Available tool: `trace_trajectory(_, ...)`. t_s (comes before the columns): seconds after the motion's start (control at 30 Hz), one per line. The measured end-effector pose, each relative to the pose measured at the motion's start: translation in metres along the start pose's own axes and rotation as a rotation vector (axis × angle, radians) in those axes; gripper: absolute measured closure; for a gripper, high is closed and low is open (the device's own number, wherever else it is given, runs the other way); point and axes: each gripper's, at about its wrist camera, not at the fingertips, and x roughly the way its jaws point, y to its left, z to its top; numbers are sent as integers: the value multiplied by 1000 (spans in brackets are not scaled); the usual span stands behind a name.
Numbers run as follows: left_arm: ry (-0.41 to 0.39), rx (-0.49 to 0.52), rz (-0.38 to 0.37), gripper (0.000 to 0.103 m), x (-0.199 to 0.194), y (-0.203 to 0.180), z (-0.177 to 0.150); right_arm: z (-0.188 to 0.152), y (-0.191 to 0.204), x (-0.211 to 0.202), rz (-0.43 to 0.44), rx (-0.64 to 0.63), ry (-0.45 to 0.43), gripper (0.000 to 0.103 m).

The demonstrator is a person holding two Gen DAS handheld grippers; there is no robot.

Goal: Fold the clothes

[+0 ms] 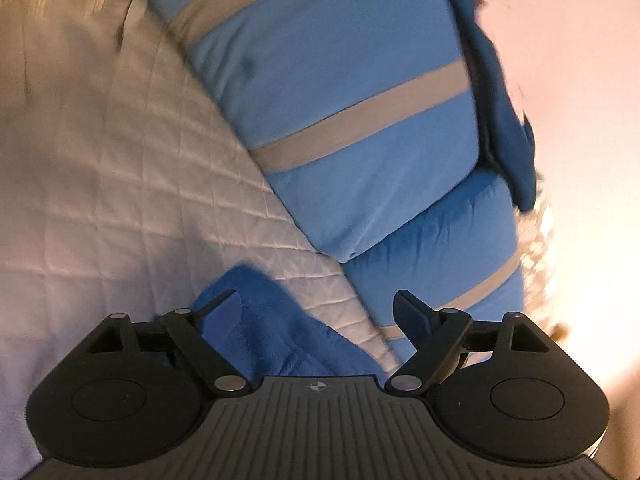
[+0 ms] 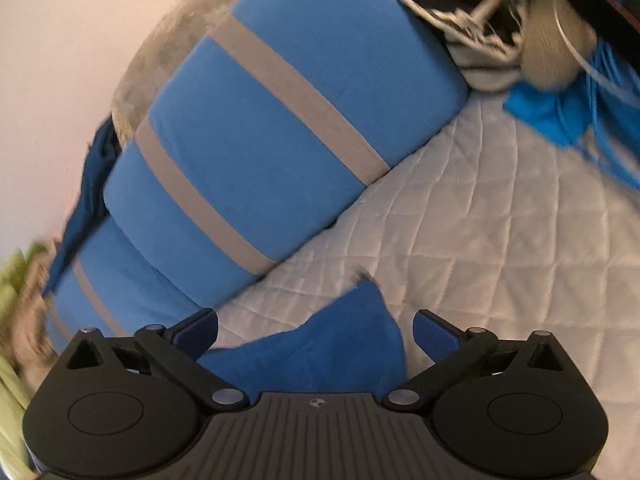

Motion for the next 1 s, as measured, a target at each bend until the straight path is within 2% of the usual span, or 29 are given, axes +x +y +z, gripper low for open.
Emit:
trace_trajectory(0.17, -25, 295, 156, 19, -7, -52, -28, -11, 41, -14, -169, -208, -7, 0)
trace_trajectory(0.3, 3, 496, 228, 19, 9, -79, -61, -33, 82, -13, -229, -388, -49, 0)
trace_trajectory(0.4, 22, 593, 249, 19, 28, -79, -88, -52, 101, 3, -246, -505, -32, 0)
trace_trajectory(0.5, 56, 694, 330, 19, 60, -56, -112, -71, 105, 27, -255, -579, 19, 0)
trace_trajectory(0.57, 101, 710, 382, 18, 82, -29, -123, -84, 87, 52, -292, -579, 91, 0)
trace_trajectory(0.63, 43, 737, 346, 15, 84, -14, -135, -98, 66, 74, -316, -562, 143, 0)
trace_trajectory(0.73, 50, 809, 391, 11, 88, -22, -141, -110, 66, 71, -352, -591, 53, 0)
trace_trajectory(0.8, 54, 799, 384, 10, 88, -22, -138, -114, 70, 70, -371, -625, 39, 0)
trace_trajectory(1.0, 51, 784, 356, 9, 87, -20, -136, -112, 63, 67, -344, -587, 24, 0)
